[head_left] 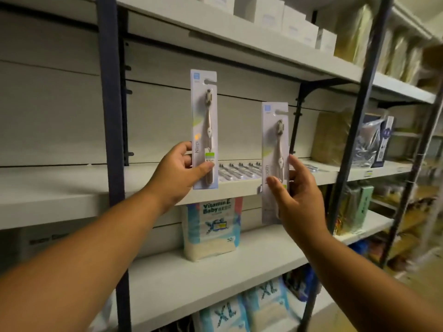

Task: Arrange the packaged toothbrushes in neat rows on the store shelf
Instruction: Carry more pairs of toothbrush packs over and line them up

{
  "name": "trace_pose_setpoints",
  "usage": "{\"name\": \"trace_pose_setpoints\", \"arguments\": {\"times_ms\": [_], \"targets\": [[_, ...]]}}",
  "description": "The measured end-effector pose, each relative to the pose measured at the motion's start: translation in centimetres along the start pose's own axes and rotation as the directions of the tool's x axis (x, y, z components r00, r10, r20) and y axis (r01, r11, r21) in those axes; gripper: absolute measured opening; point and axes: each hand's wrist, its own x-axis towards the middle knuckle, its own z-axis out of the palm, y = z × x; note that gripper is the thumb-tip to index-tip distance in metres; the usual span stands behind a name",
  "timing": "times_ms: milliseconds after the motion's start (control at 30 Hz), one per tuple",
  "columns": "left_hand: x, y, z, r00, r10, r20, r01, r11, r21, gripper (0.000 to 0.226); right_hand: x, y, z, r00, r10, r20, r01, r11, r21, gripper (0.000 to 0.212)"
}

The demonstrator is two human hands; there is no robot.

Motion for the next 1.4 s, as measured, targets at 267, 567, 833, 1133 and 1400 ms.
{"name": "trace_pose_setpoints", "arguments": {"times_ms": [267,567,833,1133,1400], "targets": [[7.7,-4.8,-3.3,0.986,-0.035,-0.165,0.048,0.996,0.079,0.041,7.9,2.1,4.9,1.000,-0.020,0.001,0.020,0.998,-0.059,0.076],[12.9,-8.8,-4.1,0.946,-0.042,-0.322,0.121,0.966,0.229,0.047,14.3,6.4,14.8,0.981,0.028,0.191,-0.021,0.999,-0.034,0.068],[13.4,-10.1,-4.5,0.854,-0.092,-0.512,0.287,0.904,0.318,0.036,21.0,8.3,18.8,0.914,0.083,0.397,-0.061,0.996,-0.069,0.041],[12.7,-12.3,-5.1,0.807,-0.199,-0.555,0.428,0.845,0.320,0.044,21.3,9.8,21.4,0.729,-0.005,0.684,0.194,0.960,-0.200,0.023],[12.2,-12.8,-5.4,0.843,-0.287,-0.454,0.480,0.781,0.398,0.053,20.7,9.4,21.7,0.481,0.066,0.874,0.325,0.913,-0.248,0.024]]}}
